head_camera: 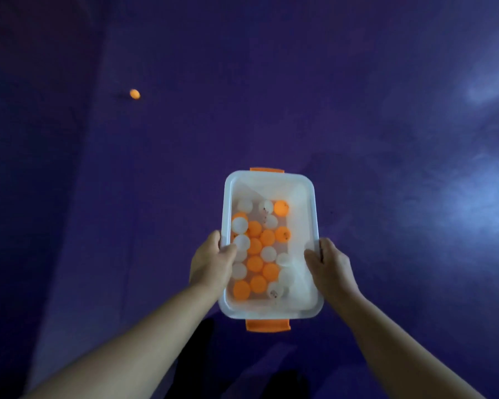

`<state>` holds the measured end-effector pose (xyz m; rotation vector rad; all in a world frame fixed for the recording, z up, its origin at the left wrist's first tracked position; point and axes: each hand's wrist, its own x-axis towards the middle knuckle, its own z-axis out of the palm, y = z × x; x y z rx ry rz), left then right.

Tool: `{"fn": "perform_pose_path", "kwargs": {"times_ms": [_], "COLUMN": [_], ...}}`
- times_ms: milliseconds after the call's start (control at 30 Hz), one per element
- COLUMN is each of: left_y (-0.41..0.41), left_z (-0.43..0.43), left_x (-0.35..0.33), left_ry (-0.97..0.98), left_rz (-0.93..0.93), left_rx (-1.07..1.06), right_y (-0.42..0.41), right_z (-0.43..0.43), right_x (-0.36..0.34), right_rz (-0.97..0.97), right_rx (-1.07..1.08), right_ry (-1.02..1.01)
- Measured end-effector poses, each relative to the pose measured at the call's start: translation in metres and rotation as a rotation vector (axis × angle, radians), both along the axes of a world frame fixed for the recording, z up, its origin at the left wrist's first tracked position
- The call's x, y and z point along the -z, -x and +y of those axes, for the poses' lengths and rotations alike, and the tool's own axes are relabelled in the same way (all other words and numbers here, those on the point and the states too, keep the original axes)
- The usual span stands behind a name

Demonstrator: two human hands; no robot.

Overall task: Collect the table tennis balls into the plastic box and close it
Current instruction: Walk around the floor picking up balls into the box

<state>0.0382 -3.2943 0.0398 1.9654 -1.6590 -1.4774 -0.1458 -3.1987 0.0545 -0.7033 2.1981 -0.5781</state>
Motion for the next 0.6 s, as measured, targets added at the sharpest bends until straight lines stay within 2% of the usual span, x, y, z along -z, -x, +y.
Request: {"fn": "perform_pose_path", "kwargs": {"times_ms": [167,300,433,600], "left_y": [-0.061,-0.106,-0.130,-0.120], "left_z": [-0.039,-0.074,-0.108,-0.155], "left_x": [-0.137,-0.221,-0.271,-0.299], "left_ry": [-0.009,0.025,0.056,0.086], "left_rz": [0.022,-0.006,-0.001,0.014], "left_rx": [-0.011,0.003,-0.021,-0.020], "right_y": [-0.047,-0.083,-0.099,-0.082], "right_z": [-0.051,-0.093,-0.136,-0.186], "right_x": [-0.139,-0.218,-0.261,-0.286], "right_rz": [-0.052,-0.101,-0.055,-0.004], "right_rx": [-0.114,-0.204,-0.305,-0.375], "right_ry": [-0.036,-0.049,-0.038,0.003]}}
